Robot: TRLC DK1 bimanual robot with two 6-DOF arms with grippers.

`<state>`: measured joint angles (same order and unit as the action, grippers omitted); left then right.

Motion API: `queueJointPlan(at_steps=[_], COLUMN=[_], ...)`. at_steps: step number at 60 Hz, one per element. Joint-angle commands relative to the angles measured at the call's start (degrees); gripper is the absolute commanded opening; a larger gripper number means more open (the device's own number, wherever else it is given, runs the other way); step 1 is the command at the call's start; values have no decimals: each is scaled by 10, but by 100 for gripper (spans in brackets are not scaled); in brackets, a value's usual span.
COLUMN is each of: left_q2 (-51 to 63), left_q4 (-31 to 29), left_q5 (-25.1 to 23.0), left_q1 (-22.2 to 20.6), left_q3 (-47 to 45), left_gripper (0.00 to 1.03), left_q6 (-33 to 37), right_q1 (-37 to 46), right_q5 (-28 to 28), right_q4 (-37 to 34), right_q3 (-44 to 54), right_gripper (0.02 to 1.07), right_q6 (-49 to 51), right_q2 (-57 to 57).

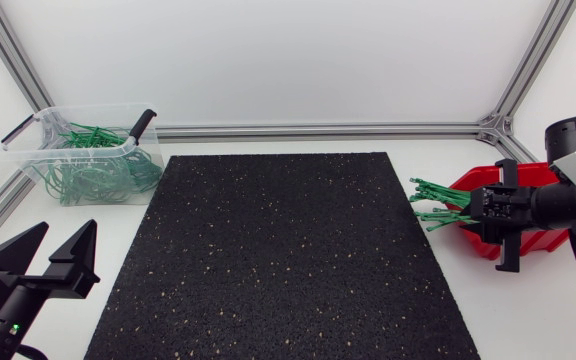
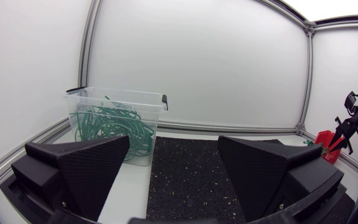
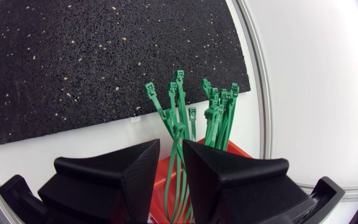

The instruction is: Take a green cable tie from the red box, thread the tail through the head to close it, then place it in the transparent bin on the left.

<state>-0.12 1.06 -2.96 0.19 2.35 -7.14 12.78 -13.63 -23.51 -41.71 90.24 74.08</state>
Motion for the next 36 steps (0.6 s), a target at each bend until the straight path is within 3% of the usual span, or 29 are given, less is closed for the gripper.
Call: queueJointPlan(at_steps=[1,26,36], left_q2=[-4,-4,-4], left_q4=[-10,-11,-11], left_q5=[0,0,0], left_q1=[-4,-12,-15], left_q3=[-23,-23,-23], left_gripper=[99,99,99], left_q6=[-10,-10,-10], right_q1=[-4,5,10], right_q5=[4,19,20], right_q4=[8,80,82], right_q3=[16,34,33], right_gripper=[31,27,17], right_q6=[-1,-5,-4], right_q2=[12,33,33])
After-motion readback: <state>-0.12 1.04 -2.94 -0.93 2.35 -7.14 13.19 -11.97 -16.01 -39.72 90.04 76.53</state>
